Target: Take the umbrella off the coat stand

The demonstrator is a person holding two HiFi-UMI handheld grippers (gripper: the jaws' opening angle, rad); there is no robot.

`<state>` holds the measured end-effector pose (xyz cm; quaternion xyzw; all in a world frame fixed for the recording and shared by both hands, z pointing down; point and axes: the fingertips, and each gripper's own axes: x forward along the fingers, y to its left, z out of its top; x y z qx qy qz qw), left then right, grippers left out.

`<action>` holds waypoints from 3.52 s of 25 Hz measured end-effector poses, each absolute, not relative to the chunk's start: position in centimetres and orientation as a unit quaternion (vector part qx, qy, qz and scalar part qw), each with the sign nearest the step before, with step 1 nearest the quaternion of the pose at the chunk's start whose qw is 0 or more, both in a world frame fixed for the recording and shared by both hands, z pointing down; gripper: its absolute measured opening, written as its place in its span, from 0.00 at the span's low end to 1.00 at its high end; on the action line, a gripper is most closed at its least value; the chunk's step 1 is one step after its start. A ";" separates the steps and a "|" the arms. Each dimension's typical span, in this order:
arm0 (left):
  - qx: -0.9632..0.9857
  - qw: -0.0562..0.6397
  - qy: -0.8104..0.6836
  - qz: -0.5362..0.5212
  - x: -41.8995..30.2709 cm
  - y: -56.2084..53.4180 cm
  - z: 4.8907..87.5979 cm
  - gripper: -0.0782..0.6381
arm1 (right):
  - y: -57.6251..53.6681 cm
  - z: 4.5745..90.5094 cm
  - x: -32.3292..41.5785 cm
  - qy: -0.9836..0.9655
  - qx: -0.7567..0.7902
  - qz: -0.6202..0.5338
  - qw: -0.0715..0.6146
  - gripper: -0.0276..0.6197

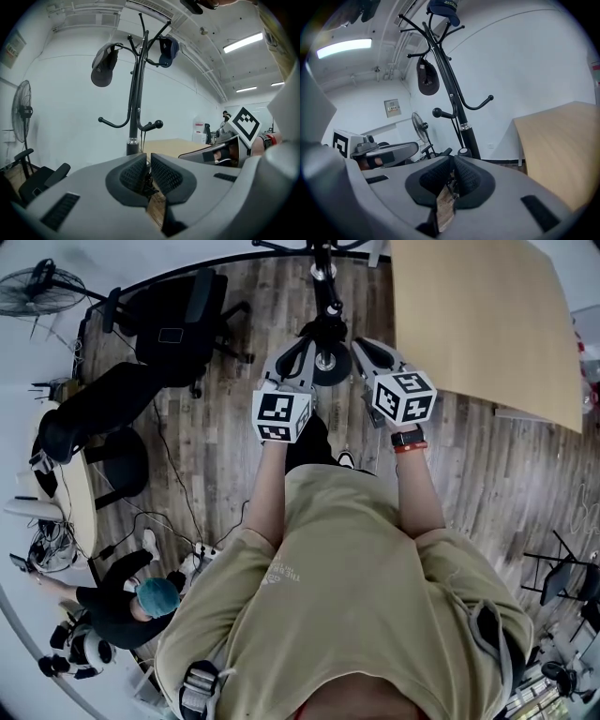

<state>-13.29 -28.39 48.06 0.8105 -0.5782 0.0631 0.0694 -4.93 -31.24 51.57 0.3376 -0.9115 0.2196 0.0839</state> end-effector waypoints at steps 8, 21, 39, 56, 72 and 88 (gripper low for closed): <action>0.823 0.099 -0.554 0.082 -13.4 -31.5 50.9 0.29 | -32.1 51.3 -5.0 -0.911 0.338 0.225 0.076 0.10; 0.852 0.120 -0.497 0.111 -12.7 -36.3 54.9 0.41 | -33.7 50.5 -4.2 -0.904 0.355 0.230 0.061 0.10; 0.864 0.115 -0.470 0.137 -9.4 -41.1 57.8 0.38 | -34.9 49.7 -1.8 -0.895 0.381 0.228 0.051 0.10; 0.877 0.109 -0.453 0.115 -9.1 -39.1 54.6 0.37 | -34.6 49.5 -1.4 -0.895 0.377 0.237 0.038 0.09; 0.869 0.113 -0.469 0.114 -9.8 -35.3 50.7 0.37 | -33.5 48.5 -2.4 -0.897 0.370 0.239 0.028 0.09; 0.872 0.083 -0.471 0.108 -8.5 -31.9 46.1 0.37 | -31.4 47.1 -1.8 -0.900 0.367 0.236 0.013 0.08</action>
